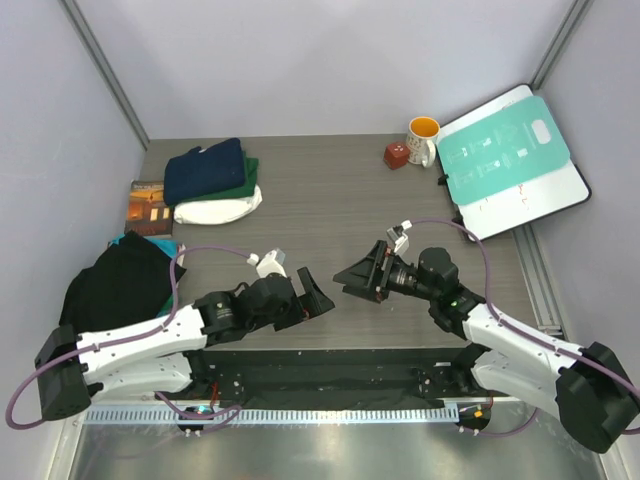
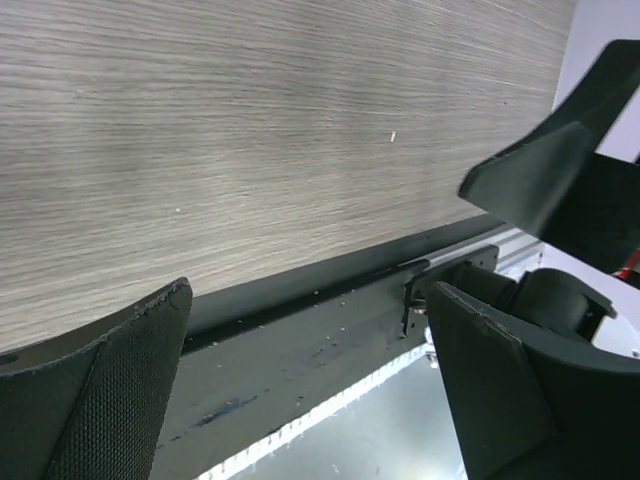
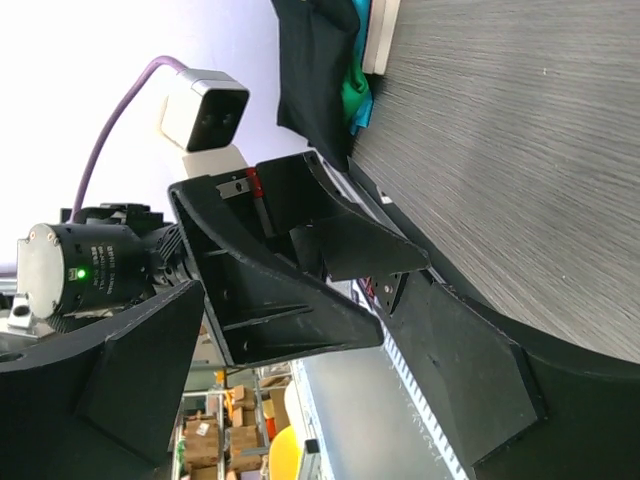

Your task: Fold and stack the t-shirts

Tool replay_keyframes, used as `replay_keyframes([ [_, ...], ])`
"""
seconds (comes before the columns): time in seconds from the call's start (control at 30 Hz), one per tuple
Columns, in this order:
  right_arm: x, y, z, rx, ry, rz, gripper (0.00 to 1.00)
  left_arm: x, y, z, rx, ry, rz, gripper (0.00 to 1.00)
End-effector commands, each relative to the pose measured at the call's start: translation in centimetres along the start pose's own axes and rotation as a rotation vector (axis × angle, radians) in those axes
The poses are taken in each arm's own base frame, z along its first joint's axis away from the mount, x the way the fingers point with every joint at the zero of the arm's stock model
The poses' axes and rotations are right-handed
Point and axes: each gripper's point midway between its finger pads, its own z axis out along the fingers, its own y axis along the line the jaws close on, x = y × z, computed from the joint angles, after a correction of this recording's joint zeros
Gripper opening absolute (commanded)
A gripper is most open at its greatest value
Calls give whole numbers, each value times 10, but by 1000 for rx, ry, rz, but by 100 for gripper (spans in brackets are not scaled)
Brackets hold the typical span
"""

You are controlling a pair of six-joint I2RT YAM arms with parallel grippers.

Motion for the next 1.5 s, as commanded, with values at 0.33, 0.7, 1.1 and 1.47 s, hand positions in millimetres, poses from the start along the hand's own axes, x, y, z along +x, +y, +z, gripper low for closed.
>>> replay_keyframes([
  [0.33, -7, -45, -15, 357, 25, -174, 100, -16, 2, 3, -78, -20, 112, 100],
  [0.7, -147, -25, -15, 788, -150, -642, 100, -239, 33, -88, -481, -389, 240, 100],
  [1.1, -232, -34, -99, 1066, -385, -626, 100, -326, 90, -121, -689, -384, 56, 100],
  [1.47, -268, -51, -164, 1247, -575, -534, 100, -321, 90, -112, -521, -485, 3, 100],
])
